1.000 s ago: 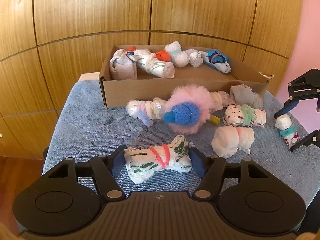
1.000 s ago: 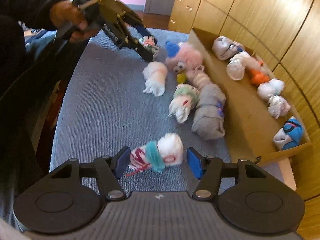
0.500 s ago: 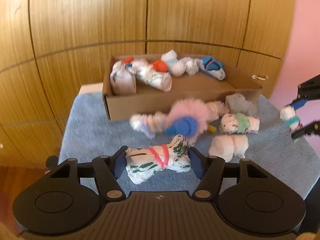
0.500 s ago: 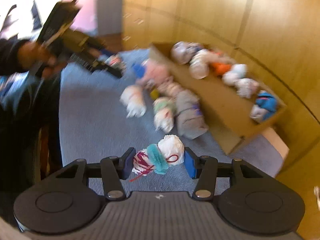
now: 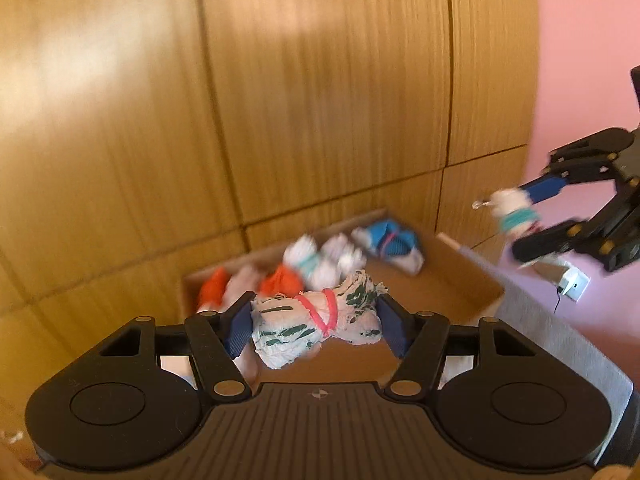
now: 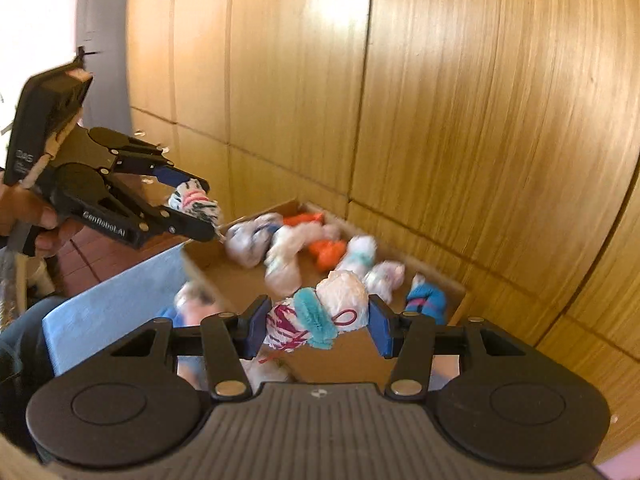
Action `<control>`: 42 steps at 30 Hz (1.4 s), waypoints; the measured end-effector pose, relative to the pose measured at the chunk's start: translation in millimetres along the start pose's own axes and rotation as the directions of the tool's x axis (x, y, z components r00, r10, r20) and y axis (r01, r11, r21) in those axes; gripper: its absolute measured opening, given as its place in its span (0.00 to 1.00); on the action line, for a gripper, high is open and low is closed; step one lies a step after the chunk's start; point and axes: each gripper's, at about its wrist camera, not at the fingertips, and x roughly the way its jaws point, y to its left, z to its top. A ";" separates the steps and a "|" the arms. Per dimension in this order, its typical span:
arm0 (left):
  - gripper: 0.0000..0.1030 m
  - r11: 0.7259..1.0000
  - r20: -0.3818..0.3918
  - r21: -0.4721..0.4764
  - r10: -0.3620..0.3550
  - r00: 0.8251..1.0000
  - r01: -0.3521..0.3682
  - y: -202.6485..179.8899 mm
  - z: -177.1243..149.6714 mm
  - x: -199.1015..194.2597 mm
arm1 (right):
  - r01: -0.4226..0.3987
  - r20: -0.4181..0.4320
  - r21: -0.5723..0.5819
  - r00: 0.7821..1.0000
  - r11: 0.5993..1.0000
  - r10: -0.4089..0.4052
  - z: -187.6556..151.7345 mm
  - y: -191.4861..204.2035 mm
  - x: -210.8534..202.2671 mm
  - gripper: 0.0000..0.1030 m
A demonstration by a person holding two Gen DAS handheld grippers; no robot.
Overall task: Organize objects
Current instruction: 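Lift both held bundles and carry them over the box, then lower both held bundles into the box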
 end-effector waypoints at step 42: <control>0.69 0.994 -0.265 0.104 -0.006 0.964 0.035 7.6 -11.6 197.3 | -0.021 -0.313 -0.132 0.949 0.991 -0.021 -6.9 -33.3 187.0 0.49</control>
